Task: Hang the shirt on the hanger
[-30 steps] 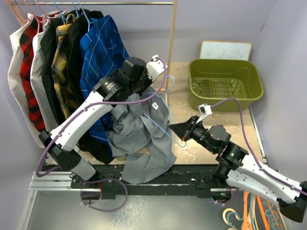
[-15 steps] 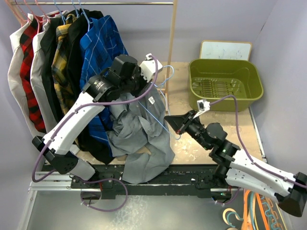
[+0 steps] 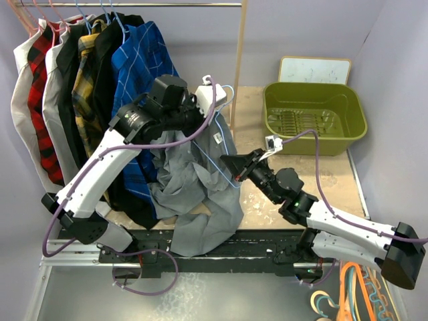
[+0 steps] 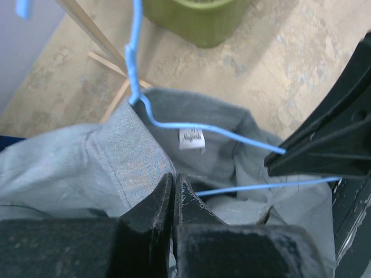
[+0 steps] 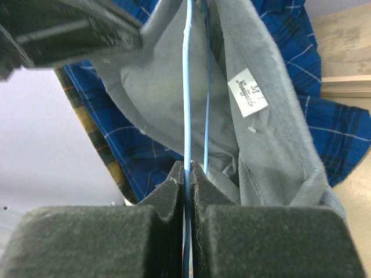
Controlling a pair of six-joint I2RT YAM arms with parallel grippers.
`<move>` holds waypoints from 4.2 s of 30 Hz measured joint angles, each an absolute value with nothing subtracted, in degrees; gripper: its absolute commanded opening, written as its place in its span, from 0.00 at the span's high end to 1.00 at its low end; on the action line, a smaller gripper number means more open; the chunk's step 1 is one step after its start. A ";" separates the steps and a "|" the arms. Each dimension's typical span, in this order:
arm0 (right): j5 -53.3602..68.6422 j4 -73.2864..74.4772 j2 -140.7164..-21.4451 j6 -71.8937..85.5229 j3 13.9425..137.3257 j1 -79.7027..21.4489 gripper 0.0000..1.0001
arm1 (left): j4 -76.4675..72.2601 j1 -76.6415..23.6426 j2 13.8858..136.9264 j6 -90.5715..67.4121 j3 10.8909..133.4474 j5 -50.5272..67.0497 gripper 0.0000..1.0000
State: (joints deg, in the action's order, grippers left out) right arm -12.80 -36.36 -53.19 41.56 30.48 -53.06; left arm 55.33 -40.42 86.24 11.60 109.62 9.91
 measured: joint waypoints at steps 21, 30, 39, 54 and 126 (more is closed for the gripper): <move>-11.81 -65.34 -73.89 28.95 19.14 -53.21 1.00 | 63.33 -24.12 80.60 43.24 87.55 30.44 0.01; -8.93 -72.27 -79.42 25.21 19.66 -53.19 1.00 | 73.54 -15.55 91.90 68.42 106.91 47.46 0.02; -7.86 -73.80 -79.55 24.80 19.66 -53.19 1.00 | 83.57 -15.66 105.16 82.28 119.26 55.57 0.45; -7.70 -74.04 -79.53 24.77 19.64 -53.19 1.00 | 82.37 -15.77 108.68 83.59 118.96 56.90 0.30; -24.23 -35.92 -52.38 43.35 27.73 -53.15 0.37 | 58.76 -23.64 90.52 31.14 120.99 34.44 1.00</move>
State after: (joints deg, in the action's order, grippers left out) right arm -24.23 -35.92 -52.38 43.35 27.73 -53.15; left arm 58.76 -23.64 90.52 31.14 120.99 34.44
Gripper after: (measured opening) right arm 0.677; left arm 0.045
